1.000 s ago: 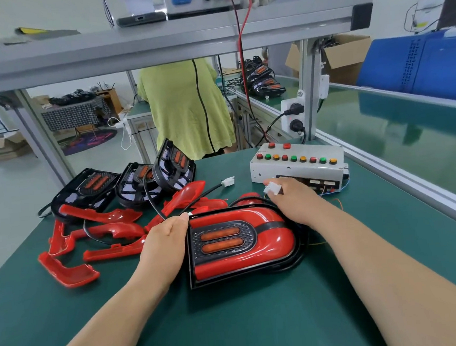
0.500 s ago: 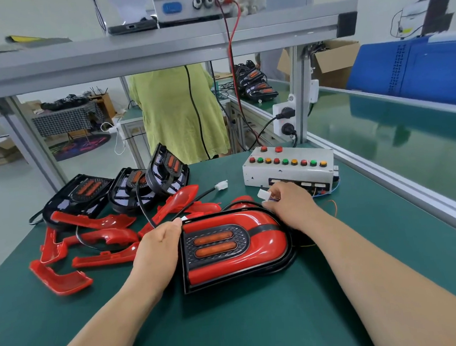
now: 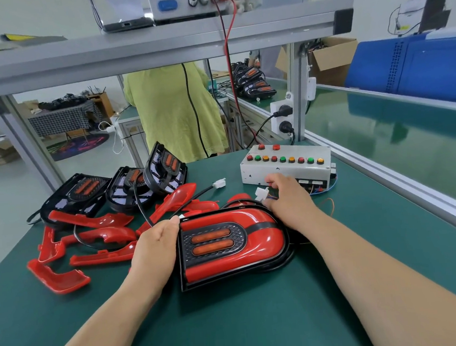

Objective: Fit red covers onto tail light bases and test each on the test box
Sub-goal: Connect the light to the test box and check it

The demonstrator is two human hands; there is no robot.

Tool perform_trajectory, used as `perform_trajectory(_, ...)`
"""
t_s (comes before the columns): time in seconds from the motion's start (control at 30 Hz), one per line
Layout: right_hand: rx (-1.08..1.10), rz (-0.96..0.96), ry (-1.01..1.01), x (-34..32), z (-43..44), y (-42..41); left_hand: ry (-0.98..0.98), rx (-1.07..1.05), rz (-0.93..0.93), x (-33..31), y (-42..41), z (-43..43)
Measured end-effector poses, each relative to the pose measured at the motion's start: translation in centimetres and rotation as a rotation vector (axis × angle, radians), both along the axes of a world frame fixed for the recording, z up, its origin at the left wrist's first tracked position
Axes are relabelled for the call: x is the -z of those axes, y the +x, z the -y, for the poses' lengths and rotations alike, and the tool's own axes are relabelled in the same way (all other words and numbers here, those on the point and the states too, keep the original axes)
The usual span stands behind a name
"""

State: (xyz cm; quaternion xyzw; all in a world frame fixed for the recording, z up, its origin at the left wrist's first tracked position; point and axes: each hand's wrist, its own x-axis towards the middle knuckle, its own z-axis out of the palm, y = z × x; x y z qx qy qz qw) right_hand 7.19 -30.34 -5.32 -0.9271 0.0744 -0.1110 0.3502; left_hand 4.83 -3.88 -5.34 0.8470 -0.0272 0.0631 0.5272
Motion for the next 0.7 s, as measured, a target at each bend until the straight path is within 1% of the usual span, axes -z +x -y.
perform_trajectory(0.13, -0.152, -0.053, -0.162, -0.3, 0.2, 0.2, 0.0, 0.0, -0.002, -0.1, -0.1, 0.1)
perform_trajectory(0.2, -0.132, -0.06, -0.17, -0.2, 0.1, 0.2, -0.005, 0.002, -0.009, -0.1, 0.0, 0.1)
perform_trajectory(0.27, -0.073, -0.016, -0.127, 0.0, 0.2, 0.1, -0.007, 0.009, -0.01, -0.1, 0.0, 0.0)
perform_trajectory(0.33, -0.002, 0.066, -0.007, 0.2, 0.4, 0.1, -0.01, 0.017, -0.01, 0.0, 0.0, 0.0)
perform_trajectory(0.47, 0.082, 0.227, 0.434, -0.6, 1.3, -0.2, -0.012, 0.016, -0.018, -0.1, -0.1, -0.2)
perform_trajectory(0.5, 0.08, 0.258, 0.532, -0.9, 1.4, -0.3, 0.025, 0.012, -0.007, -0.3, -0.1, -0.3)
perform_trajectory(0.53, 0.062, 0.282, 0.608, -1.2, 1.6, -0.3, 0.097, -0.003, 0.026, -0.7, -0.3, -0.4)
perform_trajectory(0.6, -0.025, 0.313, 0.715, -1.6, 1.5, -0.5, 0.235, -0.048, 0.169, -2.1, -0.5, -0.3)
perform_trajectory(0.7, -0.17, 0.322, 0.798, -2.1, 1.1, -0.8, 0.303, -0.048, 0.385, -4.3, -0.2, 0.4)
